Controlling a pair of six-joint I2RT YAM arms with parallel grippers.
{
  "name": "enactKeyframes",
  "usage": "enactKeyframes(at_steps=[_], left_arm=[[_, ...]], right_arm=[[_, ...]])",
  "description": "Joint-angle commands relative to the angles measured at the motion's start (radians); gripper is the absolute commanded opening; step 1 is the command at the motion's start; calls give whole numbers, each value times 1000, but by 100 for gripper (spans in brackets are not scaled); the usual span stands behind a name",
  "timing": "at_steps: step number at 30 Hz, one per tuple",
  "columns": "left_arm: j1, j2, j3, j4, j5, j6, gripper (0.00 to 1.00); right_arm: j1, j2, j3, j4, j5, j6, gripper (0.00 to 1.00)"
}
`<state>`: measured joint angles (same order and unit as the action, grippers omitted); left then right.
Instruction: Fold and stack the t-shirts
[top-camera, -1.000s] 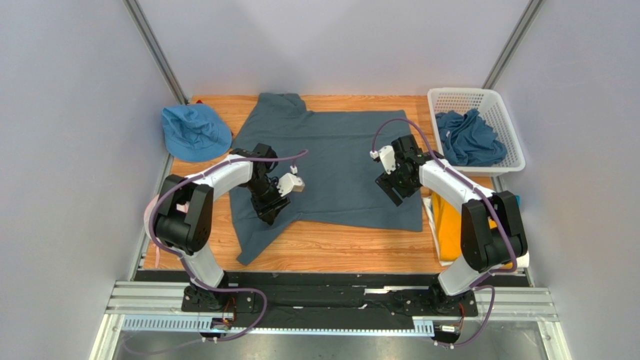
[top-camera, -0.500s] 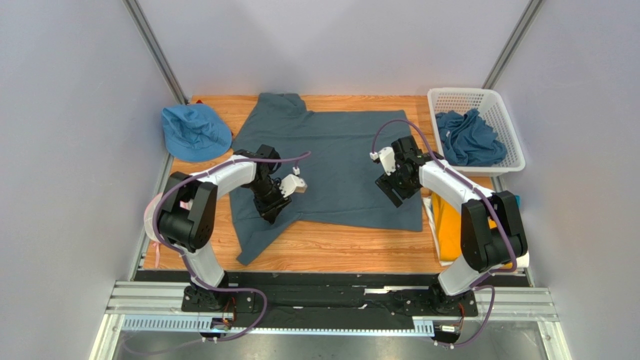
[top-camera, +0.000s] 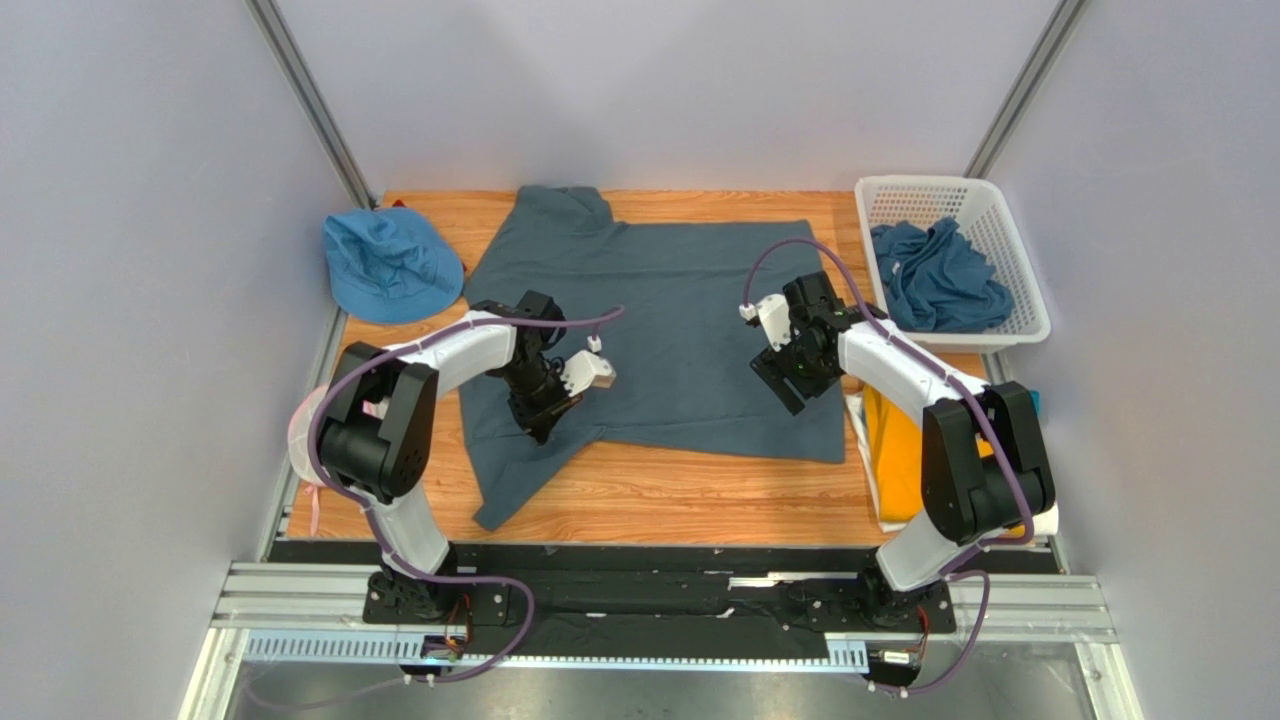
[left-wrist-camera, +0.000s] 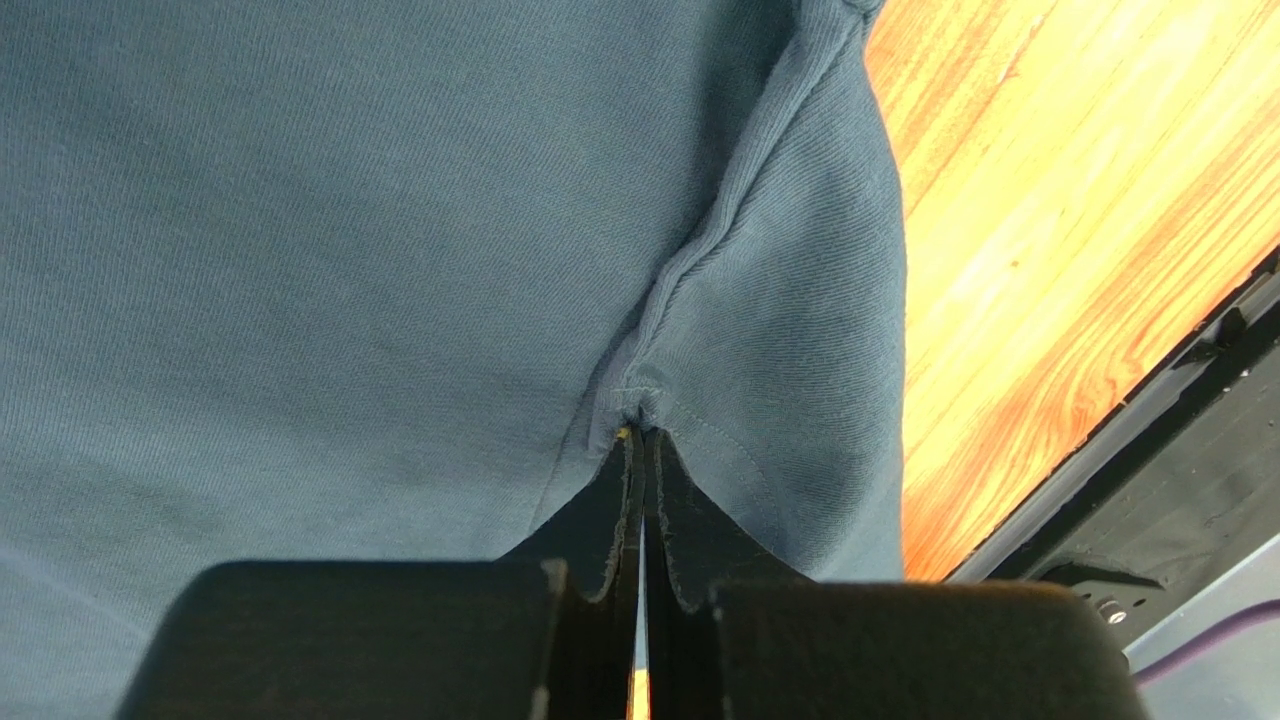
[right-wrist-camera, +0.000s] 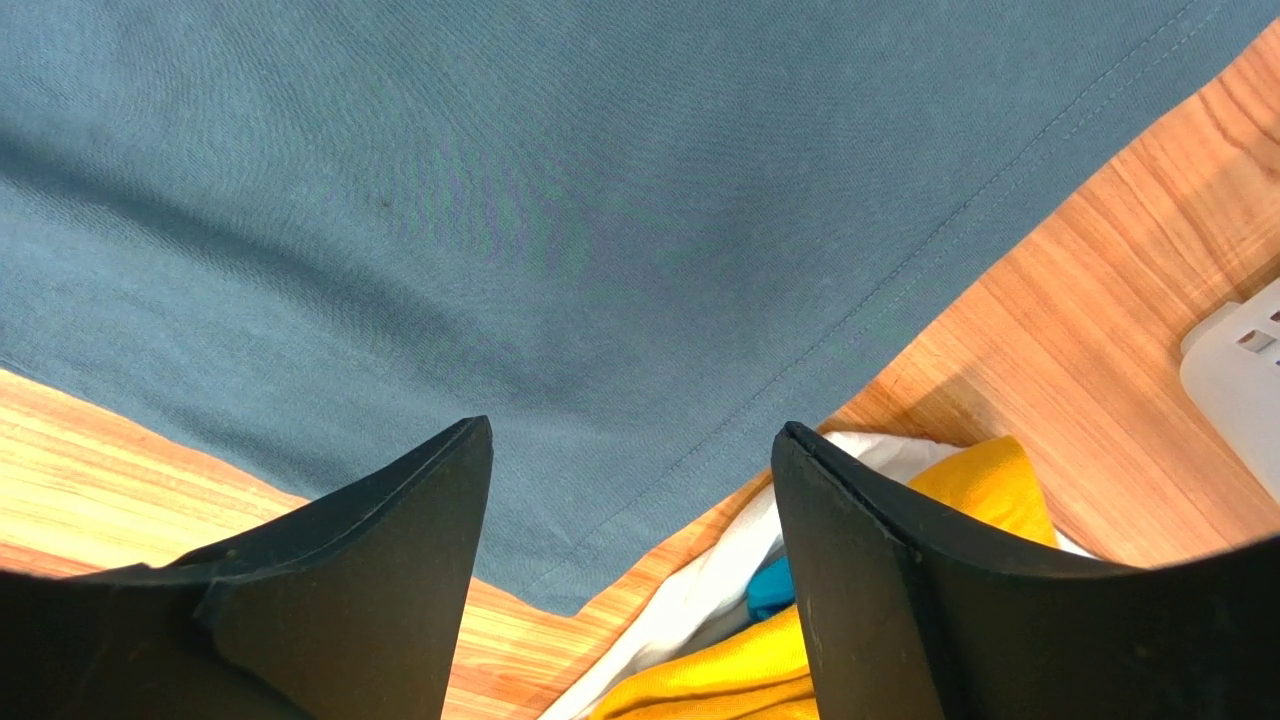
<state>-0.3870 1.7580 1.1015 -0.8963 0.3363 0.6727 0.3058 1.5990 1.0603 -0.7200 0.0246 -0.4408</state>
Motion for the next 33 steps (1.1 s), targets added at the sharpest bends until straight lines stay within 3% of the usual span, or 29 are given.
enactKeyframes(at_steps=[1,12,33], left_arm=[[-16,-64,23,0,-23,-24,0],[-111,-157,106,-56,-74,-62,0],[-128,-60,221,-44,-181,-19,0]], right_arm=[[6,-27,-5,14,-9,24,72],[15,-2,-2,14,-9,27,72],[18,-4,-8,-31,-9,-4,71]])
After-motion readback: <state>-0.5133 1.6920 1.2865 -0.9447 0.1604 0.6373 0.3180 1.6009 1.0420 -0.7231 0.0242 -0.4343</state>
